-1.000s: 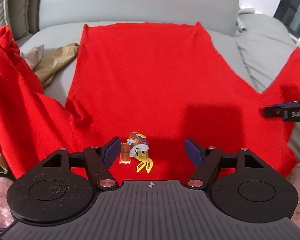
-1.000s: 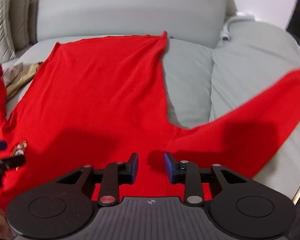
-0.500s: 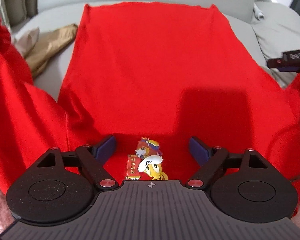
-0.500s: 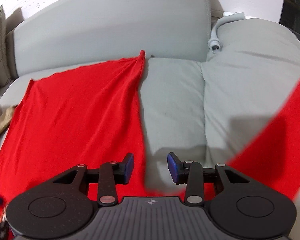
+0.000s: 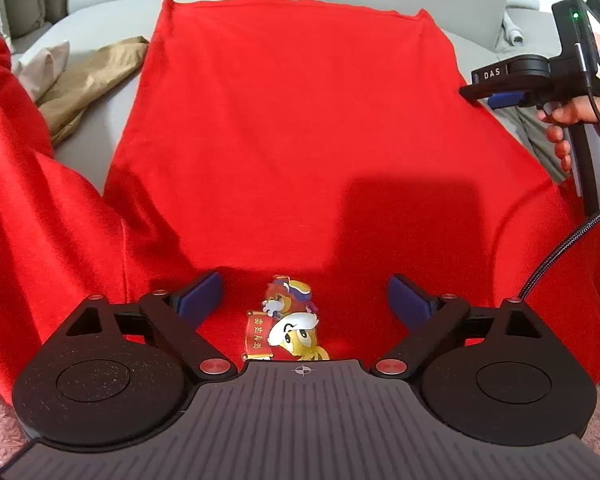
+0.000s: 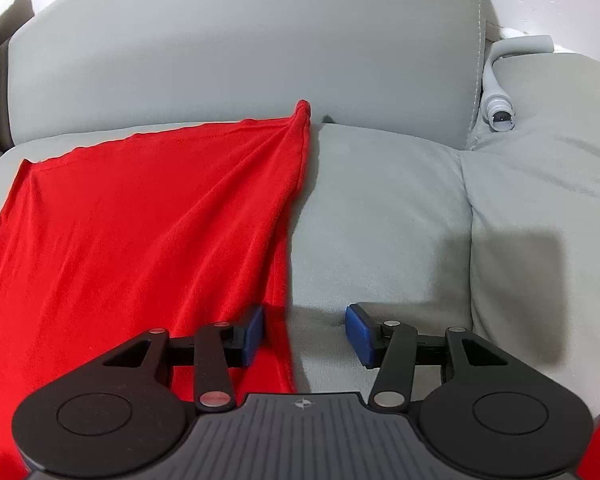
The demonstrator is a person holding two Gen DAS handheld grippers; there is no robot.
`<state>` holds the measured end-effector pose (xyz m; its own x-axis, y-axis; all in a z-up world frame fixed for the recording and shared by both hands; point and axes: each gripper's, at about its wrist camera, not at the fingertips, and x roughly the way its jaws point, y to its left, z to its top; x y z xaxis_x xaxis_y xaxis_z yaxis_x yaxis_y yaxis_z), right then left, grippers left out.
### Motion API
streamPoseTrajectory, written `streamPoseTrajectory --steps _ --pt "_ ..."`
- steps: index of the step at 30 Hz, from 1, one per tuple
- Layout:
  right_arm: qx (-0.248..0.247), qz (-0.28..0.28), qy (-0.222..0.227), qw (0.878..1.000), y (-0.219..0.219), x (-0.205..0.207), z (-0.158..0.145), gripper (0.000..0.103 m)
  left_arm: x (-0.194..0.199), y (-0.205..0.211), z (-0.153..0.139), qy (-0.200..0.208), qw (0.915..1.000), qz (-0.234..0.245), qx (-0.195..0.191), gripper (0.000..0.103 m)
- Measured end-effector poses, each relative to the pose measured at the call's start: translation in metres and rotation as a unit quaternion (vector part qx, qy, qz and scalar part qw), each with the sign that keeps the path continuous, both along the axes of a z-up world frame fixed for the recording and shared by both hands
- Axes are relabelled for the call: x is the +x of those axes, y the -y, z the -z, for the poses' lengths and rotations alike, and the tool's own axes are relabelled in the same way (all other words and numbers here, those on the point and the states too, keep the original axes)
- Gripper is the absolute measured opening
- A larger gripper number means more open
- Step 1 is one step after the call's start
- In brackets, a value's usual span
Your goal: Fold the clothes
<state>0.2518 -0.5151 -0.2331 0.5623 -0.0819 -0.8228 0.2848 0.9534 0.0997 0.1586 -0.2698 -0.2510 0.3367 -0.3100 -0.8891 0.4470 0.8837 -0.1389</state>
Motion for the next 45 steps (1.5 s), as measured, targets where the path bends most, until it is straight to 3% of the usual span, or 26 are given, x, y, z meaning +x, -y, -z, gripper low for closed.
streamPoseTrajectory --steps 1,2,4,7,9,11,12,13,14,18,19,21,26,27,30,33,36,40,45 --pt "0.008 -0.011 0.001 1.000 0.000 -0.001 -0.001 0.008 0.000 0.000 0.000 0.001 1.0000 0.001 0.000 0.094" --pt "-0.002 -0.017 -0.001 1.000 -0.002 0.000 -0.004 0.002 -0.001 0.000 0.000 0.001 1.0000 0.002 0.000 0.095" --pt "-0.026 -0.027 -0.004 0.999 -0.006 0.002 -0.009 0.002 -0.001 0.000 0.000 0.001 1.0000 0.003 0.000 0.095" --pt "-0.023 0.025 -0.009 0.999 0.009 0.000 -0.012 0.001 0.000 -0.001 -0.001 -0.004 1.0000 0.002 -0.004 0.095" --pt "-0.019 0.021 -0.022 0.999 0.013 -0.001 -0.012 0.002 0.000 -0.001 0.000 -0.004 1.0000 0.003 -0.005 0.095" --pt "-0.013 0.014 -0.028 0.999 0.014 -0.007 -0.015 0.003 -0.001 0.000 0.000 -0.003 1.0000 0.005 -0.003 0.095" --pt "-0.007 0.010 -0.027 1.000 0.013 -0.012 -0.018 0.014 -0.001 0.000 0.000 -0.003 1.0000 0.006 -0.003 0.095" --pt "-0.001 0.006 -0.026 1.000 0.012 -0.017 -0.021 0.032 0.000 0.000 0.000 -0.003 1.0000 0.007 -0.003 0.095" --pt "0.004 0.002 -0.025 1.000 0.011 -0.023 -0.024 0.037 0.000 0.000 0.000 -0.003 1.0000 0.007 -0.003 0.095" --pt "0.027 -0.014 -0.020 0.999 0.008 -0.045 -0.038 0.035 -0.003 0.001 0.001 0.005 1.0000 0.008 -0.002 0.095" --pt "0.032 -0.018 -0.019 0.999 0.007 -0.050 -0.041 0.025 -0.004 0.002 0.001 0.008 0.9999 0.009 0.000 0.095" --pt "0.043 -0.026 -0.016 0.999 0.005 -0.061 -0.047 0.020 -0.006 0.005 0.002 0.015 0.9998 0.012 0.006 0.095" --pt "0.006 -0.061 -0.066 0.996 -0.028 -0.089 -0.023 0.012 -0.007 0.006 0.000 0.017 0.9996 0.017 0.013 0.095" --pt "-0.011 -0.035 -0.060 0.998 -0.025 -0.103 -0.021 0.008 -0.007 0.007 0.000 0.016 0.9996 0.018 0.015 0.095" --pt "-0.016 0.027 -0.077 0.997 -0.011 -0.118 -0.028 0.021 -0.008 0.007 -0.001 0.018 0.9994 0.022 0.022 0.095" --pt "-0.033 0.052 -0.098 0.993 -0.004 -0.131 -0.042 0.015 -0.010 0.012 -0.003 0.024 0.9984 0.034 0.037 0.094" --pt "-0.016 0.045 -0.060 0.997 -0.016 -0.152 -0.079 0.021 -0.015 0.013 -0.017 0.030 0.9973 0.037 0.056 0.090" --pt "0.005 0.012 -0.045 0.999 -0.046 -0.174 -0.101 0.033 -0.028 0.001 -0.037 0.034 0.9973 0.031 0.056 0.091" --pt "0.023 -0.009 -0.047 0.999 -0.077 -0.197 -0.105 0.034 -0.048 -0.018 -0.049 0.032 0.9975 0.017 0.060 0.091"
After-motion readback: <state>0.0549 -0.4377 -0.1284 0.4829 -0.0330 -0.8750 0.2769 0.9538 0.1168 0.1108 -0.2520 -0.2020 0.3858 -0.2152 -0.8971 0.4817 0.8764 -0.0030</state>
